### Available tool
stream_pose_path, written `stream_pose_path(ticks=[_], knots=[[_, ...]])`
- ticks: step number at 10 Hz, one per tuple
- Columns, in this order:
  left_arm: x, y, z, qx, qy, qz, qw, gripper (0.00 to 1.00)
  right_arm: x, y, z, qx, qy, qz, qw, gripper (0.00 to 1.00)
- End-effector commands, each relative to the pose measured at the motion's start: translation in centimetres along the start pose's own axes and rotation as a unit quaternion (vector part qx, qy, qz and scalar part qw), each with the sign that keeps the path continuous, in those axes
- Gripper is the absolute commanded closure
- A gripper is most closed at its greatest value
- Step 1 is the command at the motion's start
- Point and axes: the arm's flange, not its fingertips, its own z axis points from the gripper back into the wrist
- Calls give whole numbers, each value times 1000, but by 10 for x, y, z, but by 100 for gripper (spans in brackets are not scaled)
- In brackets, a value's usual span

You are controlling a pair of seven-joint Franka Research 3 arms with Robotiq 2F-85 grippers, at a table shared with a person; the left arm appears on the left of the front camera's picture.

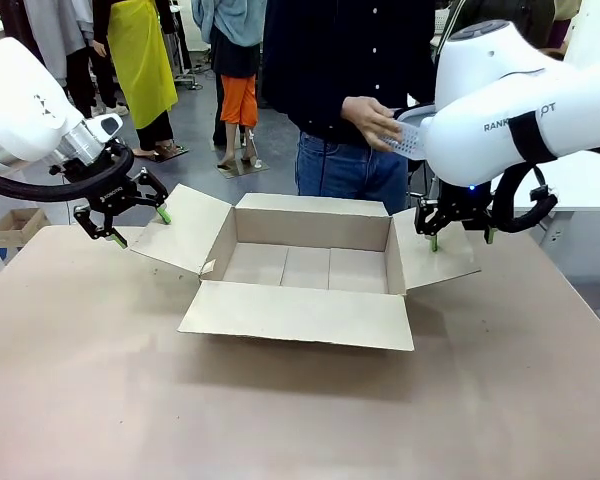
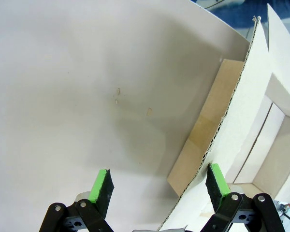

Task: Pack the gift set into the box.
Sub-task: Lift both hands away from the flaps of the Package Box.

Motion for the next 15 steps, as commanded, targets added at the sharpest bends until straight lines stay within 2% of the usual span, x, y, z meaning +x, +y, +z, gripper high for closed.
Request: stream_pose_path(ticks=[1,15], knots=[[-2,-1,2,8,-5,4,1000,0,1,-2,3,-8,-3,4,1000,0],[-2,-1,2,8,-5,4,1000,0,1,-2,3,-8,-3,4,1000,0]])
